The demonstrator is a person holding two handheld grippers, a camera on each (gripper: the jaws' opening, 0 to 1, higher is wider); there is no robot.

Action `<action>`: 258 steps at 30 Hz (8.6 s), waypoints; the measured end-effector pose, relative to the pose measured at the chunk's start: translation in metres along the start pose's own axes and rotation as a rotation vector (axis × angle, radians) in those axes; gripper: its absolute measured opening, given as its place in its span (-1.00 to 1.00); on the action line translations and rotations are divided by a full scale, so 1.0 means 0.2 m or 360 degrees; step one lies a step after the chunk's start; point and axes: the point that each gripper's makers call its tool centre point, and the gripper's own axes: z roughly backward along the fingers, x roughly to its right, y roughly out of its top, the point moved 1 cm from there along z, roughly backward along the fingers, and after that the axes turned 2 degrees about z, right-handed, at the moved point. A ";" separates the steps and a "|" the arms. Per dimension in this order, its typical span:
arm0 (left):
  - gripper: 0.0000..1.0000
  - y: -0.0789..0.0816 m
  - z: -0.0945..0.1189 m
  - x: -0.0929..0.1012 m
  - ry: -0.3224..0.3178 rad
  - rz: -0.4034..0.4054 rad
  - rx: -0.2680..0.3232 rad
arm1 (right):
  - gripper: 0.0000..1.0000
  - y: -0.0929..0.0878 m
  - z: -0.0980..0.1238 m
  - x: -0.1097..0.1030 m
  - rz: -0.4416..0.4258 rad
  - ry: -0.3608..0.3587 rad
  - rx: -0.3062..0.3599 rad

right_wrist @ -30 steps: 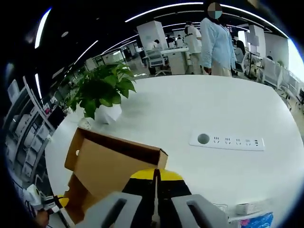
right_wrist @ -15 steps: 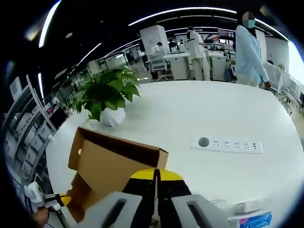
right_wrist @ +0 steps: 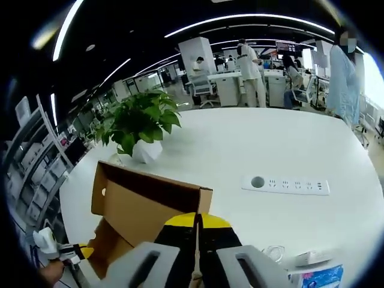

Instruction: Operate the shoe box by opening the lid, removing the specified soft item, and placing it in the target area until the item is outside and the box remains undamaged.

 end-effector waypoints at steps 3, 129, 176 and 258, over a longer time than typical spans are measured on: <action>-0.96 0.00 0.00 0.00 -0.0002 0.0000 -0.0001 | -1.00 0.00 0.02 -0.01 0.0006 0.0007 0.0010; -0.93 -0.01 0.05 0.01 -0.0093 -0.0016 0.0006 | -1.00 -0.28 0.44 -0.24 0.0258 0.0000 0.0296; -0.81 0.29 0.13 0.05 -0.0193 -0.0169 0.0170 | -1.00 -0.40 0.48 -0.25 0.0310 -0.0028 0.0308; -0.68 0.49 0.28 0.15 -0.0398 -0.0517 0.0302 | -0.79 -0.58 0.52 -0.33 0.0422 0.0099 0.0284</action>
